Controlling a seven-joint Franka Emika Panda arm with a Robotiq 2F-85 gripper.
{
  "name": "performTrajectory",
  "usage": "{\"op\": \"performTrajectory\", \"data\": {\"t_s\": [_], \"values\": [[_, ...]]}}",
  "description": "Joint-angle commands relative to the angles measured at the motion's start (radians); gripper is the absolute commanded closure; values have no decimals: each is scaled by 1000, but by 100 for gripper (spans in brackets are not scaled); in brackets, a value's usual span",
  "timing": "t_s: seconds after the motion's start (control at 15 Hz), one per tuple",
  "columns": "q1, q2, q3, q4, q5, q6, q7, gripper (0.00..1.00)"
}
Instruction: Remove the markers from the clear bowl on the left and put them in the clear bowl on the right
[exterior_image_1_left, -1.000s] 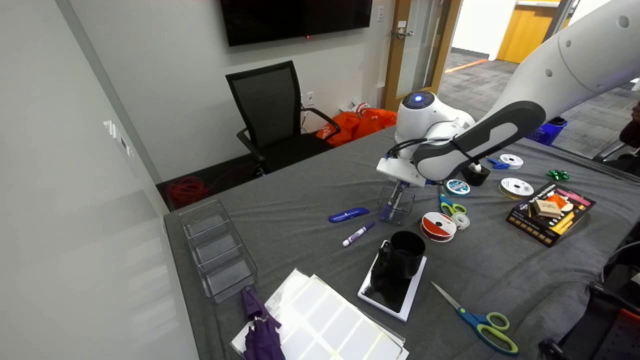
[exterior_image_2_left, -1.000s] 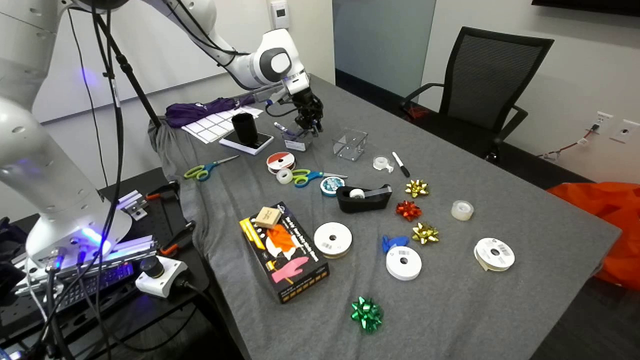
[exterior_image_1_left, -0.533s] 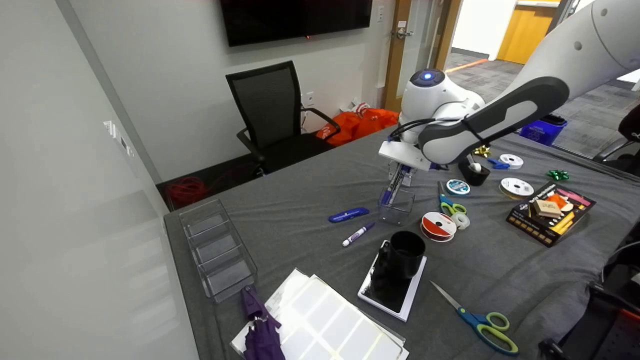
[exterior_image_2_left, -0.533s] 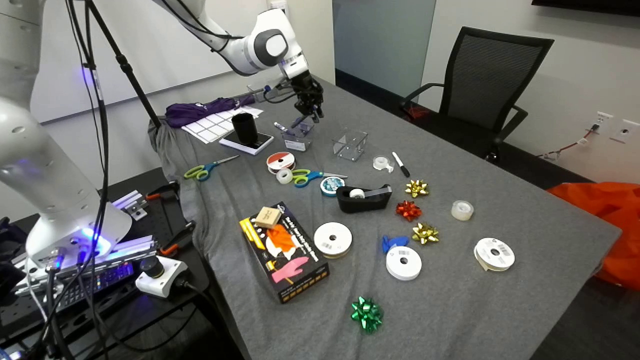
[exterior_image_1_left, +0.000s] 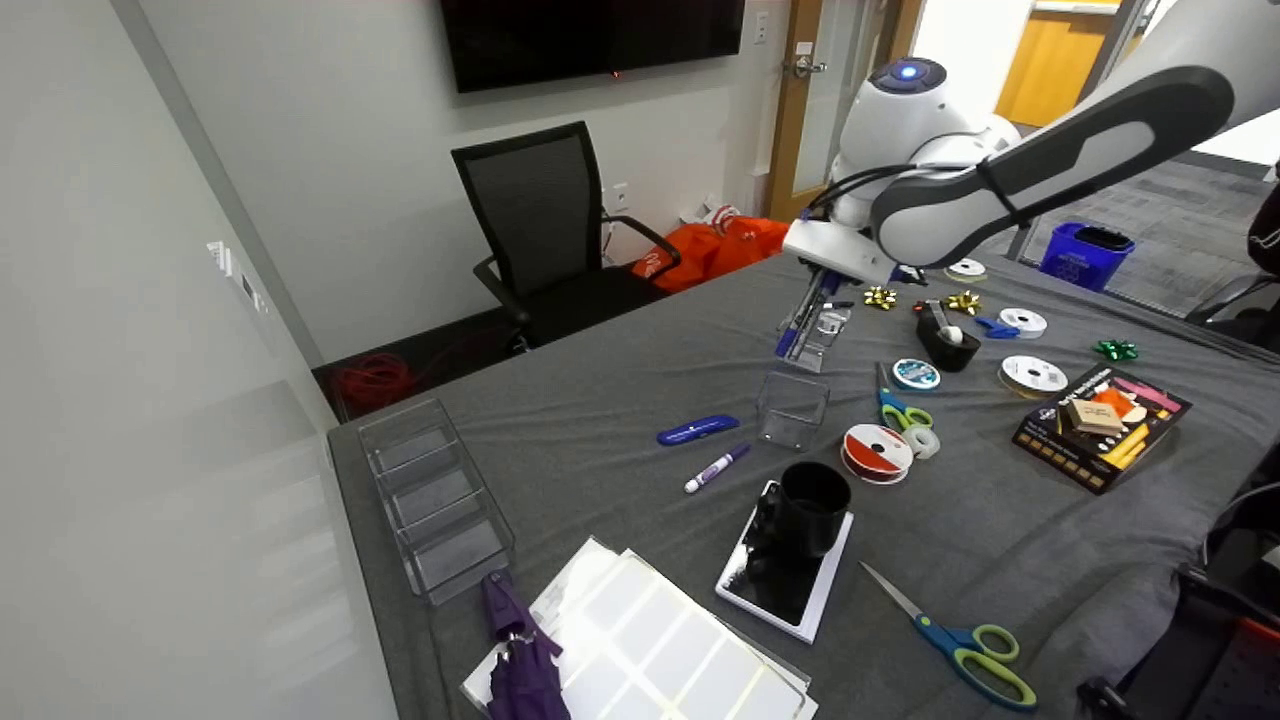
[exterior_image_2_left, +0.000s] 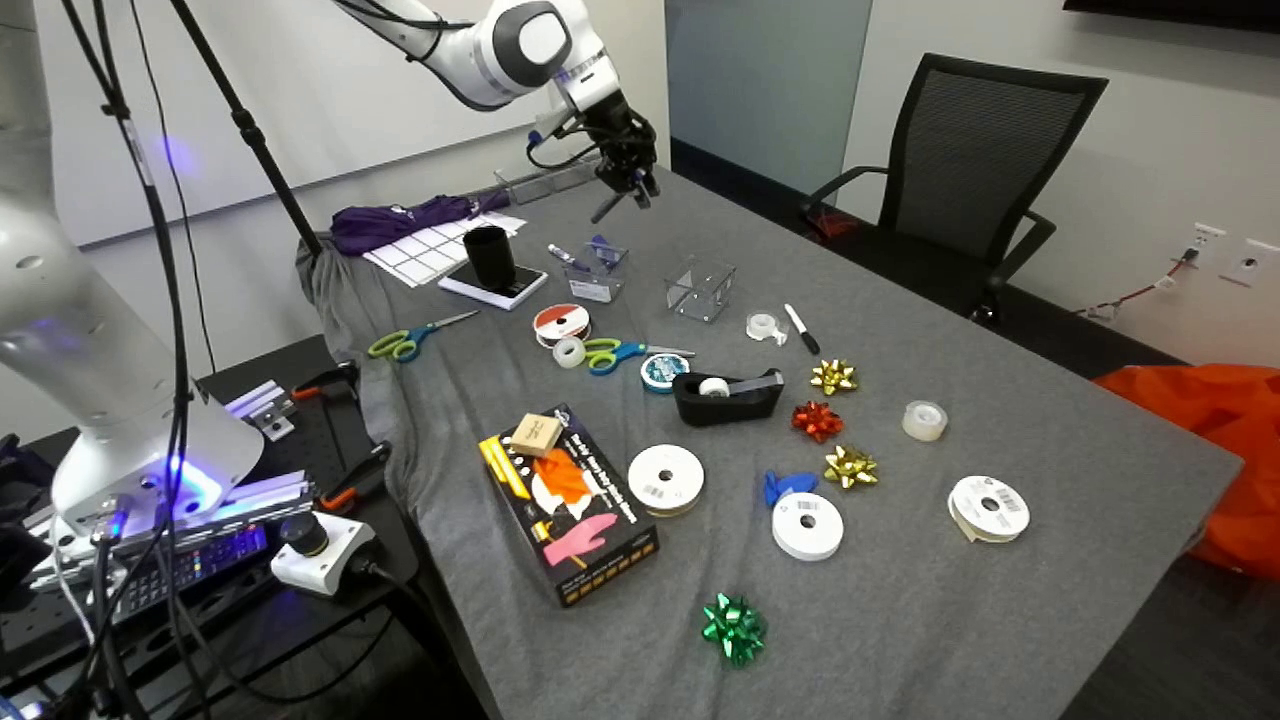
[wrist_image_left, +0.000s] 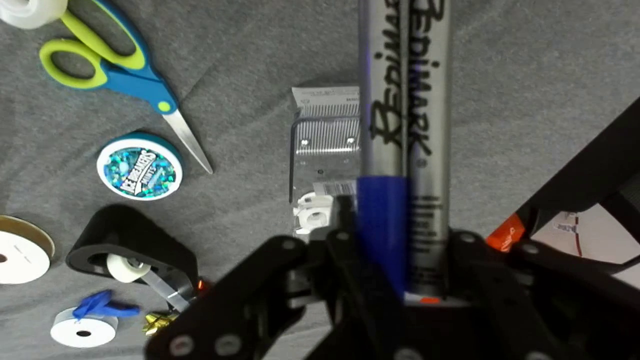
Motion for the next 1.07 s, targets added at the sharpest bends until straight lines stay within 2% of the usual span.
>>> {"op": "performTrajectory", "data": {"t_s": [0.0, 0.27, 0.53, 1.0], "values": [[-66, -41, 14, 2, 18, -33, -52, 92], [-139, -1, 18, 95, 56, -126, -104, 92], [-198, 75, 12, 243, 111, -246, -97, 92], [-183, 359, -40, 590, 78, -413, 122, 92]]}}
